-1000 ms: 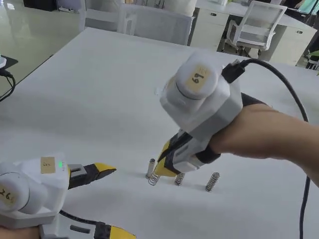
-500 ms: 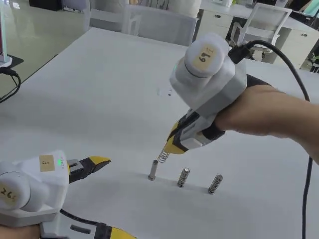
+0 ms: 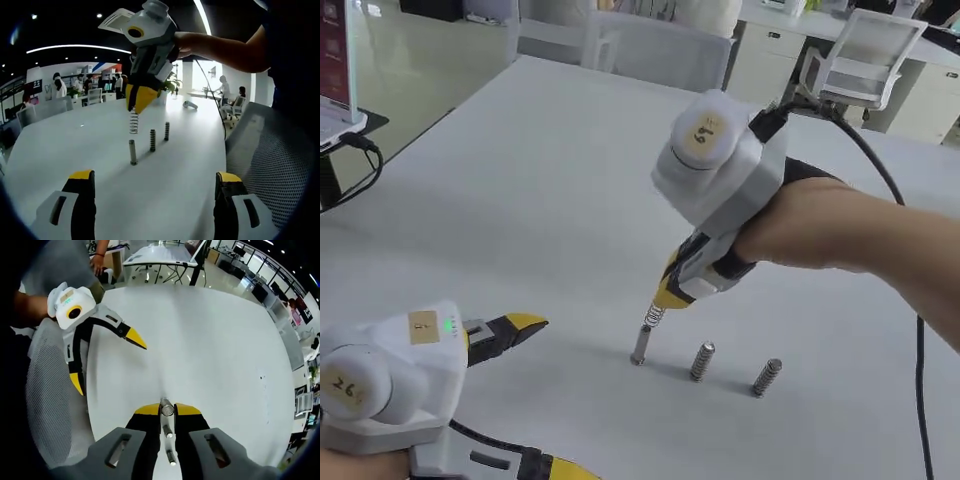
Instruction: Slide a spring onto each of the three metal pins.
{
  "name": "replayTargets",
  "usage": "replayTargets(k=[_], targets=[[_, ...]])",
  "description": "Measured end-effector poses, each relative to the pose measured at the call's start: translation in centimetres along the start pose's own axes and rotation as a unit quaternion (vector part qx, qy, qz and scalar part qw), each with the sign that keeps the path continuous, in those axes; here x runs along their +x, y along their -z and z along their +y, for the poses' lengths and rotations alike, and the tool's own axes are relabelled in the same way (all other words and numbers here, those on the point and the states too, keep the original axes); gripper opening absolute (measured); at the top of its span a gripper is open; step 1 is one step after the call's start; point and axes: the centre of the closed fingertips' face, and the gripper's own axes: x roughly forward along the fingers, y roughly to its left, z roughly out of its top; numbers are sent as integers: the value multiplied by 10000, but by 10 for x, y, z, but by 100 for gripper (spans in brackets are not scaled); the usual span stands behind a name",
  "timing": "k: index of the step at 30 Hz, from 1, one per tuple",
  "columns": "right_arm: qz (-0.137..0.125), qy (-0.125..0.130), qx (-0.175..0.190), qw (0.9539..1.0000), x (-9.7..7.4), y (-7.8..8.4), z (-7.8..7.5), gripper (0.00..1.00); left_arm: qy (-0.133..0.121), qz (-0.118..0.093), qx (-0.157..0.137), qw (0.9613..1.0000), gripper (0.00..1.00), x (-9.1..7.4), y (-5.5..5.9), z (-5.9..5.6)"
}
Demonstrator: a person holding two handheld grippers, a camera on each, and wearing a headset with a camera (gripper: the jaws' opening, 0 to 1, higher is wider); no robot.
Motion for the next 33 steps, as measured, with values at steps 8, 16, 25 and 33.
replayTargets(k=[8,16,25,33], targets=[[108,-80,-34,9999,9,1,0,7,-32,7,-39,10000,98,-2,1,2],[182,-113,-37,9998,12,5,1,7,-21,30,-47,10000,97,-1,2,1],[234,-151,-48,9996,19,6,3,7,-12,50,-51,10000,95,-2,4,0],[339,-187,-66,9992,30,11,4,7,-17,84,-53,9999,94,-4,6,0]])
